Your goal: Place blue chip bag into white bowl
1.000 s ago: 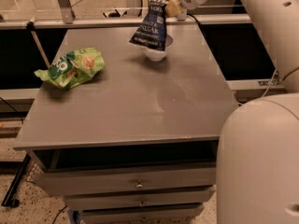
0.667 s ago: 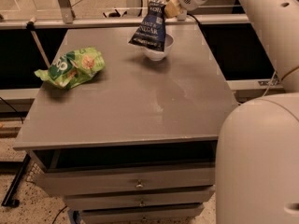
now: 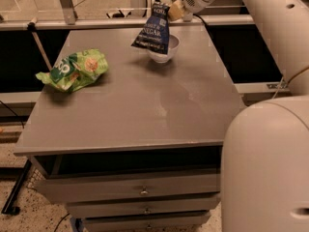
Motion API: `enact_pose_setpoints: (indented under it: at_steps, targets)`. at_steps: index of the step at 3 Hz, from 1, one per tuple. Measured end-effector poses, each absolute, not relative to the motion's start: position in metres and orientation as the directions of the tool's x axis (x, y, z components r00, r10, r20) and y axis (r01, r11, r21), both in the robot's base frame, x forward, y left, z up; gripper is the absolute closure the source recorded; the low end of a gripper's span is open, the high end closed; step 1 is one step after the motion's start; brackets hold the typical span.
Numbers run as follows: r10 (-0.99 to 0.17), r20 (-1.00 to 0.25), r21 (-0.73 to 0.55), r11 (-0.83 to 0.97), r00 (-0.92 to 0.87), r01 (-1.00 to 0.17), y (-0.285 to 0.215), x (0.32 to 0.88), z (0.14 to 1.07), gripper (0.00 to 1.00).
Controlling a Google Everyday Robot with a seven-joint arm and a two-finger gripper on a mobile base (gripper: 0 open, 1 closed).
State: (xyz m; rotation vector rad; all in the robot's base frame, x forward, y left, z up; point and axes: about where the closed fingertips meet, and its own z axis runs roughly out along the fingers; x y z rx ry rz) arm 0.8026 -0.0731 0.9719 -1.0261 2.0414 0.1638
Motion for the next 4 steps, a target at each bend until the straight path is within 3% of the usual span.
enact_pose_setpoints:
  at_steps: [1, 3, 4]
  targets:
    - [-0.61, -0.721, -0.227, 0.656, -0.328, -0.72, -0.07, 0.804, 0.968, 0.05]
    - [-0.611, -0.72, -0.225, 0.654, -0.329, -0.722, -0.069, 0.804, 0.966, 0.0]
    - [-0.582, -0.724, -0.218, 0.702, -0.37, -0.678, -0.096, 0.8, 0.969, 0.0]
